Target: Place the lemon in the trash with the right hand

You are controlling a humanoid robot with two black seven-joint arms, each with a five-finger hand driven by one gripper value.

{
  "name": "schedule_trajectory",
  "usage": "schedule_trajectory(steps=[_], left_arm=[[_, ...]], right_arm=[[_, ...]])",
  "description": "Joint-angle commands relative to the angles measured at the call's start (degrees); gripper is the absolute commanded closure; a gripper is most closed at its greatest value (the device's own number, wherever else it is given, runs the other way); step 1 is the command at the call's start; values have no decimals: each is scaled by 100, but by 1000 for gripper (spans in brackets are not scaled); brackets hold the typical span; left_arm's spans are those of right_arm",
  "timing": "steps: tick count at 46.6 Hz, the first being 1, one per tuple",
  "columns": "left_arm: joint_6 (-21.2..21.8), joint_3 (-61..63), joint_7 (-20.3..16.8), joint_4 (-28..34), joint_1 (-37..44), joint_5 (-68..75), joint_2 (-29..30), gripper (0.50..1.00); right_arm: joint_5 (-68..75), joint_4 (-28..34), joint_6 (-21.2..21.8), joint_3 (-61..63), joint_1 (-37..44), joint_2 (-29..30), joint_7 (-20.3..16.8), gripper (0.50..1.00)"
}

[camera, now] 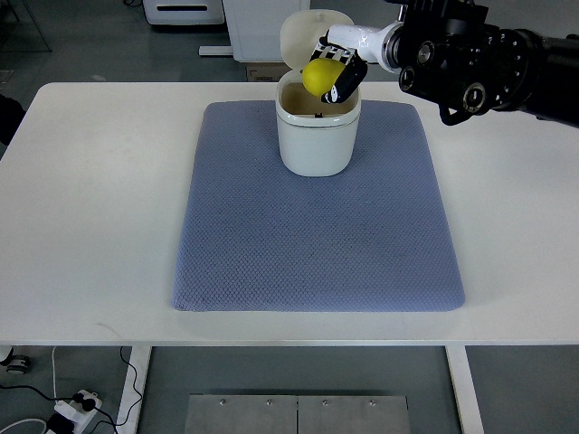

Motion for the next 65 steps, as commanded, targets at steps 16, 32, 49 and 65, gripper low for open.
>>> schedule_trajectory(steps=[16,32,49,65], left_arm=[[-5,0,1,0,0,0,0,500],[-5,0,1,0,0,0,0,500],[3,0,1,0,0,0,0,500],[-5,0,1,0,0,0,0,500]], right_arm=[[-9,10,0,-6,8,0,18,682],[-18,107,53,3,78,0,53,940],[-26,168,325,-6,166,-632,61,940],[-18,168,510,160,149,-1546,88,892]])
